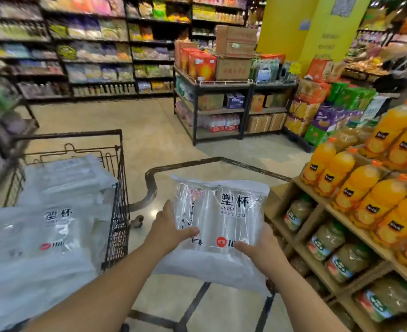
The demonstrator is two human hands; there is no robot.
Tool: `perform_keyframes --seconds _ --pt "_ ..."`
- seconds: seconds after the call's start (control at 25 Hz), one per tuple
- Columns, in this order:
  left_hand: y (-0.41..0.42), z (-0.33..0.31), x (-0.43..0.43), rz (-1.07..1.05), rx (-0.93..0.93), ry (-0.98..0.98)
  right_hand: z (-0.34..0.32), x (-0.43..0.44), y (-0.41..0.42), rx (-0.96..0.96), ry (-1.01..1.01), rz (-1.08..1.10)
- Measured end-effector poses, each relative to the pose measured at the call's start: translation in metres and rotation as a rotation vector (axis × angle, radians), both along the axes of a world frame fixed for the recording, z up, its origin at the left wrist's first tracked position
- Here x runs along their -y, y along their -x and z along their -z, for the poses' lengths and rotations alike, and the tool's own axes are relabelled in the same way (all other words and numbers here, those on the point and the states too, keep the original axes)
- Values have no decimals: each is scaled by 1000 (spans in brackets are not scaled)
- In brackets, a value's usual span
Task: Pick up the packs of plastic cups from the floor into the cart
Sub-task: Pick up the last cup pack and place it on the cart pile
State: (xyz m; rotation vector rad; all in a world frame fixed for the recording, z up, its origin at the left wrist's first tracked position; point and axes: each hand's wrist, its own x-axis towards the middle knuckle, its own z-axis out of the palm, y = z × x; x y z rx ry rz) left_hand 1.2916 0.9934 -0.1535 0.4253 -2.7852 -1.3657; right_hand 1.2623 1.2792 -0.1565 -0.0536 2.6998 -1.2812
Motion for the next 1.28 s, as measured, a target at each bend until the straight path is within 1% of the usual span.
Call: perform_keyframes --seconds 0.2,0.28,0.4,0.52,0.68,0.96,1.12,1.28 --pt "-88 -3 56 -242 0 58 0 72 -27 20 35 -288" --pt "-113 -3 79 -314 -4 55 -1 104 -36 41 59 -352" --pt "-152 0 120 -429 26 40 2 156 -48 40 20 -468" --pt "-186 16 167 -521 31 -19 8 214 -54 74 -4 -539" --pt "-214 25 226 -613 30 -86 18 291 -61 94 -90 -588" --pt "-239 28 360 -634 57 -18 24 425 -78 120 -104 -596" --pt "-229 25 407 -612 66 -25 25 470 -81 133 -71 -579" --pt "-201 29 434 -611 66 -46 24 495 -53 126 -45 -585"
